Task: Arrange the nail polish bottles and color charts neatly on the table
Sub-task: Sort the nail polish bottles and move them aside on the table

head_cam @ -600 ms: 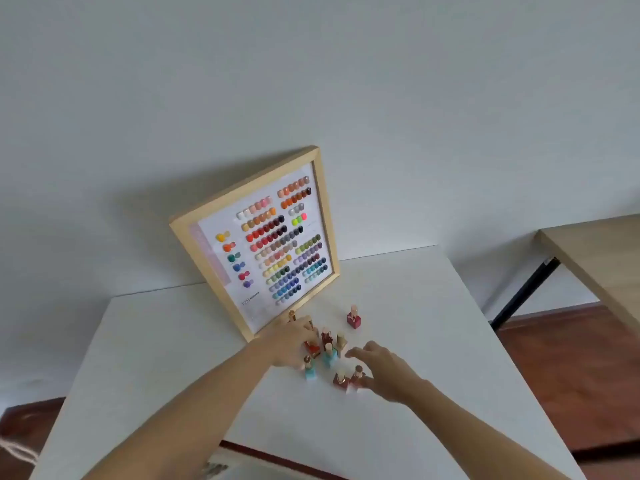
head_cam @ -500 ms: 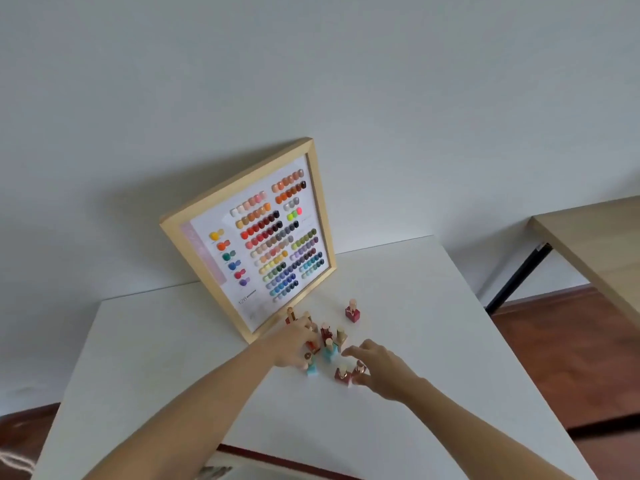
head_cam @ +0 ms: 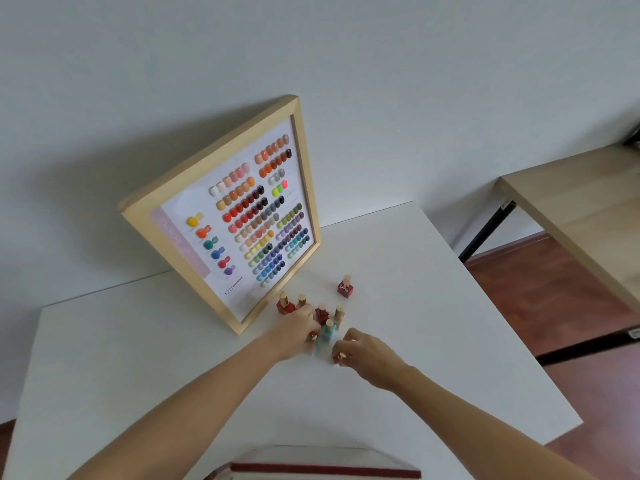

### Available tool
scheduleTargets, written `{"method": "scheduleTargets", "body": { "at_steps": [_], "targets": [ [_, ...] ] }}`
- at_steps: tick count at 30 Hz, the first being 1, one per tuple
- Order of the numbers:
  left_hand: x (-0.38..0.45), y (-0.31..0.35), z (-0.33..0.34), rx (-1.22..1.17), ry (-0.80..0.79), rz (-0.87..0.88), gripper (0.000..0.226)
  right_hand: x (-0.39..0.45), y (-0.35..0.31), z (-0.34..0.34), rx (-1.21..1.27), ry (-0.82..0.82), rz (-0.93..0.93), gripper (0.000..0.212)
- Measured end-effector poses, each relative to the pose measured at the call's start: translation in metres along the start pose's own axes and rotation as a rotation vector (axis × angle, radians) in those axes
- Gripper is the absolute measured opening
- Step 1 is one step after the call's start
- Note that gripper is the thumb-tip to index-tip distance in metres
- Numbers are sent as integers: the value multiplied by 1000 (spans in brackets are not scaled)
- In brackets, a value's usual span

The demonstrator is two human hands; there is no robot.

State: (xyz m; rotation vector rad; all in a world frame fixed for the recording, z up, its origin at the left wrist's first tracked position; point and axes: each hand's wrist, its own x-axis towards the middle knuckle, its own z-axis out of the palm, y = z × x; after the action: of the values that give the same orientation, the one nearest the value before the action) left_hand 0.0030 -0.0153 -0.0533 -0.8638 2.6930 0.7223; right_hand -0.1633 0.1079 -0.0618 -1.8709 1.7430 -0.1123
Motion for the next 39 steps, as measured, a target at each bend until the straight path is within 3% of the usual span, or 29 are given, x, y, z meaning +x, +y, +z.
{"method": "scheduleTargets", "body": {
  "at_steps": [5, 12, 17, 28, 39],
  "targets": [
    [-3, -4, 1, -60, 49, 7, 18, -14, 6, 5, 34, 60, 47, 19],
    [-14, 10, 0, -59, -7, 36, 20, -50, 30, -1, 189, 176, 176, 16],
    [-4, 51, -8, -13, -58, 115, 26, -89, 69, -20, 405, 317, 306, 19],
    [121, 170, -6, -54, -36, 152, 21, -143, 190, -72, 498, 554, 487, 19],
    [216, 251, 14, -237, -22, -25, 21, -125, 243, -88, 355, 430, 499, 18]
  ]
}}
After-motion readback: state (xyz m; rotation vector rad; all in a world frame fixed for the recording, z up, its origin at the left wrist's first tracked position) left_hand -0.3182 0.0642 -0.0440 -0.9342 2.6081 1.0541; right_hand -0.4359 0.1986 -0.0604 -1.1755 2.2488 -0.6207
